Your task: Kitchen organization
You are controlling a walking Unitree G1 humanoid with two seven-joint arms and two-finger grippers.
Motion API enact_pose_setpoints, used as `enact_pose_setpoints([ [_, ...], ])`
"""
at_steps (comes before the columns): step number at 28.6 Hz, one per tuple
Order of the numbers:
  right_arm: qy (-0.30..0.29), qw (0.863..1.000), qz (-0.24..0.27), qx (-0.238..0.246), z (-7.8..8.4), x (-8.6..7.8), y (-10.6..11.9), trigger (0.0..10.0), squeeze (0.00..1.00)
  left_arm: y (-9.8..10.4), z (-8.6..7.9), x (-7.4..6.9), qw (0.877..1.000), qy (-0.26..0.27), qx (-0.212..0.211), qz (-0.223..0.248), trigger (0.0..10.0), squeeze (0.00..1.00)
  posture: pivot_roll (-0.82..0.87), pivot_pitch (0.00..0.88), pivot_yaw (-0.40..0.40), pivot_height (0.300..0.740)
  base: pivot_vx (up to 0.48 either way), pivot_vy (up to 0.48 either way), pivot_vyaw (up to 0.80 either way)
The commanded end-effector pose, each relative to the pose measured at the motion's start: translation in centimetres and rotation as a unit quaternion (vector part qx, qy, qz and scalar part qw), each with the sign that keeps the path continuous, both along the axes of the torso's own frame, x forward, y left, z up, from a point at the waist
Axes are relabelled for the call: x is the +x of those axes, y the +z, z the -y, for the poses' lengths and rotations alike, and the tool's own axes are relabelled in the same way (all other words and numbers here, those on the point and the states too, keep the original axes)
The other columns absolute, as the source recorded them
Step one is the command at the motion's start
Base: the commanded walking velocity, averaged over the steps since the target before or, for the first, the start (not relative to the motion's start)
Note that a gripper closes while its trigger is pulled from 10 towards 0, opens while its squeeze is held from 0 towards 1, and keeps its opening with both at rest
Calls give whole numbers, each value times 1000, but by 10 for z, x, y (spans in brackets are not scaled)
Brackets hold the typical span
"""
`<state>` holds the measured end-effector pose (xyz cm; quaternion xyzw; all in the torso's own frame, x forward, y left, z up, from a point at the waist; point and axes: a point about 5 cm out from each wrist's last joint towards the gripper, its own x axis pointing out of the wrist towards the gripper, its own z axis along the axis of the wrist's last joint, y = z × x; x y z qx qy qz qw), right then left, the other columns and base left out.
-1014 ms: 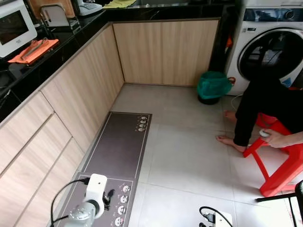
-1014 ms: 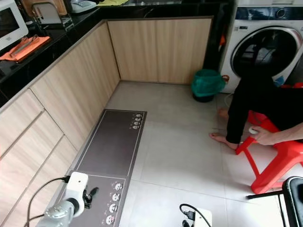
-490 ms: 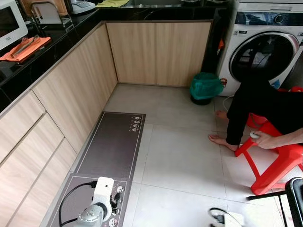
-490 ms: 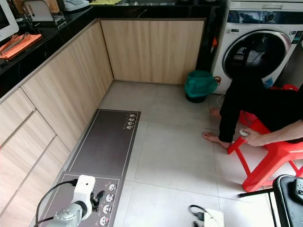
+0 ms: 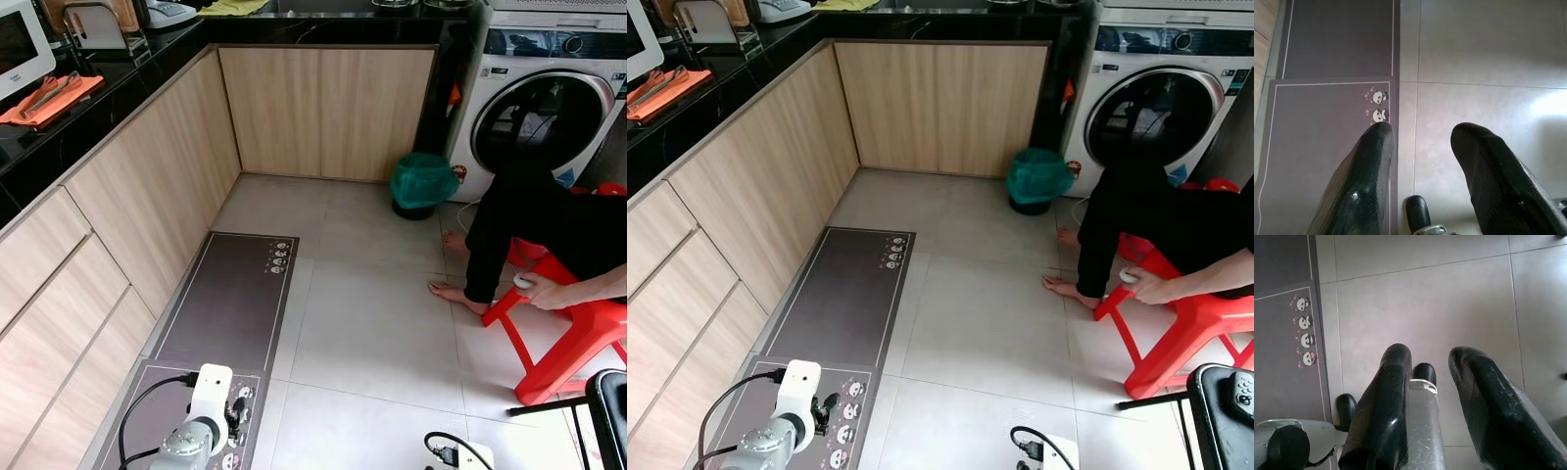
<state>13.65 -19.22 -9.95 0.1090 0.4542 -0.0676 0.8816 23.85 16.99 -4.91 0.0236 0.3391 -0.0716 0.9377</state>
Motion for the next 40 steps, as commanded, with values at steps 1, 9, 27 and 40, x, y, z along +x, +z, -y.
enact_pose_setpoints([
  [1, -2, 1000, -11, 1, -1, -4, -2, 10000, 0, -2, -3, -1, 1000, 4, 3, -11, 10000, 0, 86, 0, 25, 740, 0, 0, 0],
  [9, -8, 1000, -13, 3, 2, -9, -3, 10000, 0, -2, -6, -2, 1000, 3, 1, -12, 10000, 0, 93, 0, 34, 740, 0, 0, 0],
  [27, -2, 1000, -1, 6, -10, -1, -2, 10000, 0, -10, -5, -13, 999, -16, 18, -40, 10000, 0, 61, 0, 27, 740, 79, 0, 0],
  [40, 8, 1000, 0, 3, -1, -10, -2, 10000, 0, -13, -6, -17, 999, -9, 20, -47, 10000, 0, 68, 0, 4, 740, 348, 0, 0],
])
